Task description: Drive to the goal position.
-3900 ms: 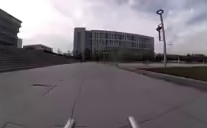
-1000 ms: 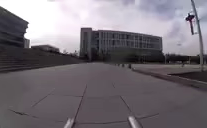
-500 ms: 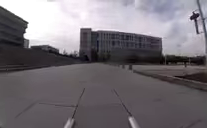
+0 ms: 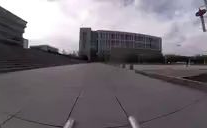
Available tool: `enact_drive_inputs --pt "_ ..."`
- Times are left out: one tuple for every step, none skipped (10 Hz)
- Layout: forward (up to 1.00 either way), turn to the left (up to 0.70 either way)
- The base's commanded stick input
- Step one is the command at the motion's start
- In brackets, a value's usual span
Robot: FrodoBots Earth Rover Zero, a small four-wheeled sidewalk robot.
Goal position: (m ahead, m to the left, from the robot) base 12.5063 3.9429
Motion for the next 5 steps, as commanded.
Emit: enact_drive_inputs --pt "1.00 0.20" --pt "1.00 0.27" --pt "1.00 0.27" --pt "1.00 0.27" --pt "1.00 0.27"
